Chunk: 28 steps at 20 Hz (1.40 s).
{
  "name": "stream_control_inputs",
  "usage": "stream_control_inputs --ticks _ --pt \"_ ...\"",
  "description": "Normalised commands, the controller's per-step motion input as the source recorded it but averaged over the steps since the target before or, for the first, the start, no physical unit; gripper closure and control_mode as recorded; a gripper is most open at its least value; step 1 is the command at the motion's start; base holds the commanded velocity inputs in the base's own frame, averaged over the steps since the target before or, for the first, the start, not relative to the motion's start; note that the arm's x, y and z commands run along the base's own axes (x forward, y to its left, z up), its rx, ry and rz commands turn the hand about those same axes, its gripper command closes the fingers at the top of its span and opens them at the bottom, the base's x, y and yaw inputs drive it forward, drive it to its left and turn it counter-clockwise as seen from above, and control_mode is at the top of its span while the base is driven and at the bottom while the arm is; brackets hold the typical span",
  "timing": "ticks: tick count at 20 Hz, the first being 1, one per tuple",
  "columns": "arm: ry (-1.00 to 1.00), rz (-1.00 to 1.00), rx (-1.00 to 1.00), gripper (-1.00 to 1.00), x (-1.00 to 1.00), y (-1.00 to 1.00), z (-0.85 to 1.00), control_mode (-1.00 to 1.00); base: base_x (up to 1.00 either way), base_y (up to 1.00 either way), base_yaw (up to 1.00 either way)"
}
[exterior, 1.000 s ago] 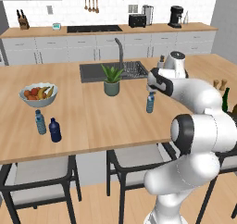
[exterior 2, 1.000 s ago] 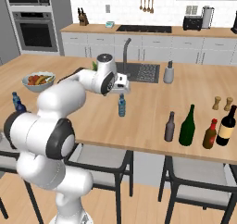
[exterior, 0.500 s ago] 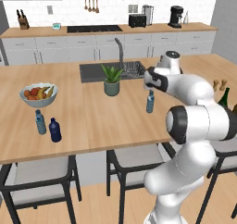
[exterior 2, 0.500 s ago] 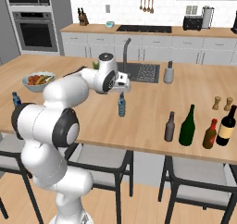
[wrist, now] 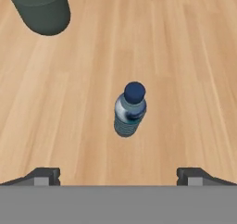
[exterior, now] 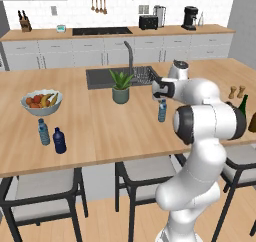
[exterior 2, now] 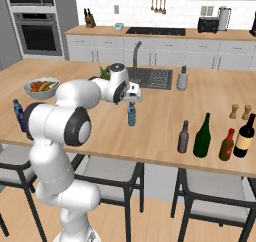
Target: Move the plastic bottles in the middle to the plastics group, and the glass bottles in the middle to the glass group.
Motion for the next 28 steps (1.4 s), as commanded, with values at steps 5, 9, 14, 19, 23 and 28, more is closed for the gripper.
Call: stream_control_inputs --ticks 5,9,14,19,23,28 --pt "0.0 0.0 0.0 -1.0 0.24 0.0 0.0 -1.0 0.0 0.0 0.0" --pt "0.0 0.0 0.0 -1.0 0.04 -0.07 -0.01 -1.0 0.0 0.0 0.0" --pt "0.02 0.0 0.0 -1.0 0.04 -0.01 -0.3 -1.0 0.0 0.0 0.0" --pt "0.02 0.0 0.0 -1.0 0.12 0.0 -0.17 -1.0 0.0 0.0 0.0" --pt "0.0 0.0 0.0 -1.0 0.26 -0.01 -0.12 -1.0 0.0 0.0 0.0" --pt "0.03 0.0 0.0 -1.0 0.21 -0.14 -0.07 -1.0 0.0 0.0 0.0"
